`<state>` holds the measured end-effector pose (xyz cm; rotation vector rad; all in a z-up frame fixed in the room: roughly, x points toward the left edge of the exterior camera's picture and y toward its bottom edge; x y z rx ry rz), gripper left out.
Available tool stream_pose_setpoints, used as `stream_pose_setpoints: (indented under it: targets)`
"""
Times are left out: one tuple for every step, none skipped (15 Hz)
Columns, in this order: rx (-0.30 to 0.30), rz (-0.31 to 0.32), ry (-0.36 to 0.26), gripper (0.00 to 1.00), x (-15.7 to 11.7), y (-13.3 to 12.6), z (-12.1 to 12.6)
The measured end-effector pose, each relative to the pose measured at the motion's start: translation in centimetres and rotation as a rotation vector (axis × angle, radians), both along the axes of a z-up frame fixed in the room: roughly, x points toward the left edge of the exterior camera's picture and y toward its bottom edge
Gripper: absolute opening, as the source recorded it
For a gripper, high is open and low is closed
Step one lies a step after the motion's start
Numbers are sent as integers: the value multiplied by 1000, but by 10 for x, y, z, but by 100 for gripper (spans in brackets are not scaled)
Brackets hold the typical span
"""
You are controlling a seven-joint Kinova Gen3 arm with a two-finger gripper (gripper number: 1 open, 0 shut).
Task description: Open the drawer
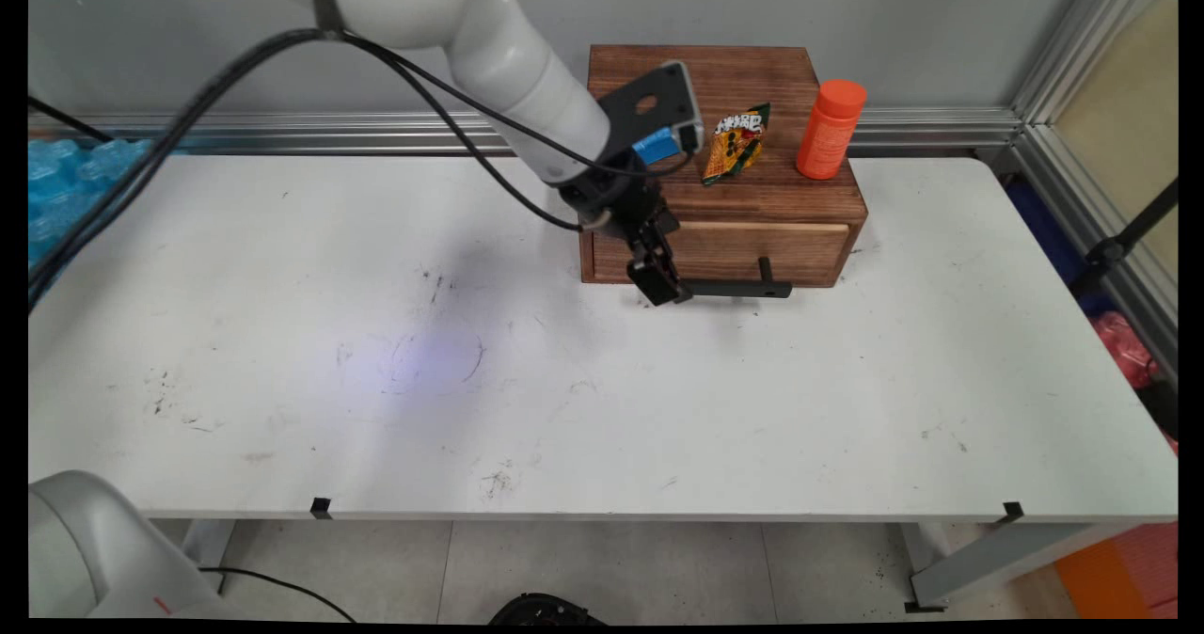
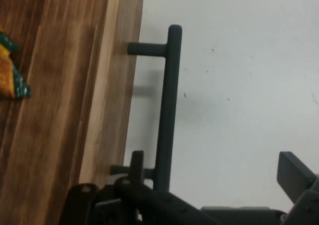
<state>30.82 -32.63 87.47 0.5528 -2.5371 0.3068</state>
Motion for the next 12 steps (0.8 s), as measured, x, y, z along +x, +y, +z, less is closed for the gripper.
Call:
stream_pose_setpoints:
  targets:
    - [-4,-6,-5,100,-4,-3,-5]
    - [-7,-11,-10,100,-8,-6,-9]
    - [-9,-14,-13,100,-10,-7,-13]
    - [-10,-17,-19,100,-14,-10,-18]
    - [-12,-18,-25,100,-18,-12,-23]
    - [-14,-19,-32,100,-23,-14,-29]
    - [-16,-18,-39,100,-27,-16,-33]
    - [-17,-18,-43,100,-30,-17,-36]
    - [-18,-16,-50,100,-35,-18,-41]
    - [-18,-15,-55,100,-38,-19,-44]
    - [-19,-12,-62,100,-42,-20,-48]
    - [-20,-10,-68,100,-45,-20,-51]
